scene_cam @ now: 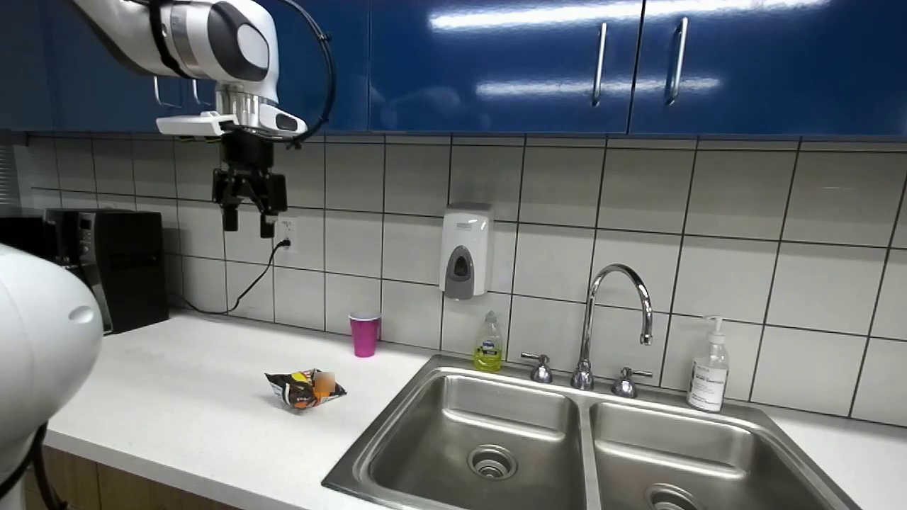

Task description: Put the black packet in the left sink

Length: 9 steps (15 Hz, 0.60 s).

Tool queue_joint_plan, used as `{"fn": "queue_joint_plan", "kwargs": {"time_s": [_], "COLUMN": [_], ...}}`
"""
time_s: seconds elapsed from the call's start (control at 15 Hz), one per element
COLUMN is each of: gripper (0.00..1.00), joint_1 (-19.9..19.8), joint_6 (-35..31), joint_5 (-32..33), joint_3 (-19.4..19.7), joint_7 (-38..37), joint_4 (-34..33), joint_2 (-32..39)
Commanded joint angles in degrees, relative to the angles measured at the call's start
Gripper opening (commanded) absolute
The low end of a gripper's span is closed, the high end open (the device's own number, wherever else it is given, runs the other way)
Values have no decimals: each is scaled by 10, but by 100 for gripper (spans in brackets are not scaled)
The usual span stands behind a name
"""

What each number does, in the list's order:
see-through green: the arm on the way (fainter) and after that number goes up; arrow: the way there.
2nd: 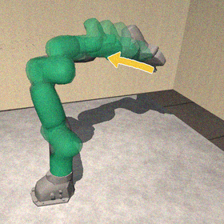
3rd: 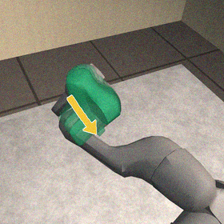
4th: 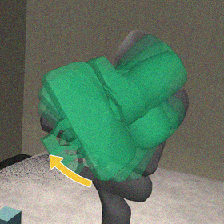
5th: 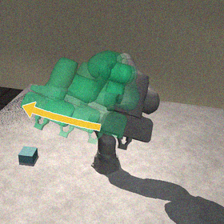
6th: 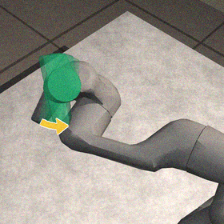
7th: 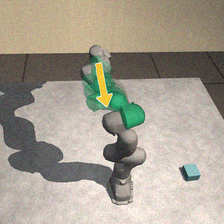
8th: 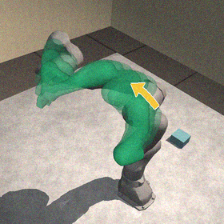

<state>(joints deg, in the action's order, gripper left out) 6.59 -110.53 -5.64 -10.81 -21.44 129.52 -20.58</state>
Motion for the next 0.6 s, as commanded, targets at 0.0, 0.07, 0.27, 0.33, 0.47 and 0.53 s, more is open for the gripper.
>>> {"fn": "queue_joint_plan", "kwargs": {"time_s": [0.0,0.07,0.27,0.33,0.47,0.53], "gripper": [100,100,100,100,100,100], "joint_1": [0,2,5,5,6,6], "joint_6": [1,1,-3,-6,-23,-29], "joint_5": [-6,-7,-9,-8,-7,-8], "joint_3": [1,0,0,0,-1,0], "joint_7": [10,9,11,11,12,13], "joint_4": [17,27,47,55,73,80], "joint_2": [0,-2,-1,0,8,12]}}
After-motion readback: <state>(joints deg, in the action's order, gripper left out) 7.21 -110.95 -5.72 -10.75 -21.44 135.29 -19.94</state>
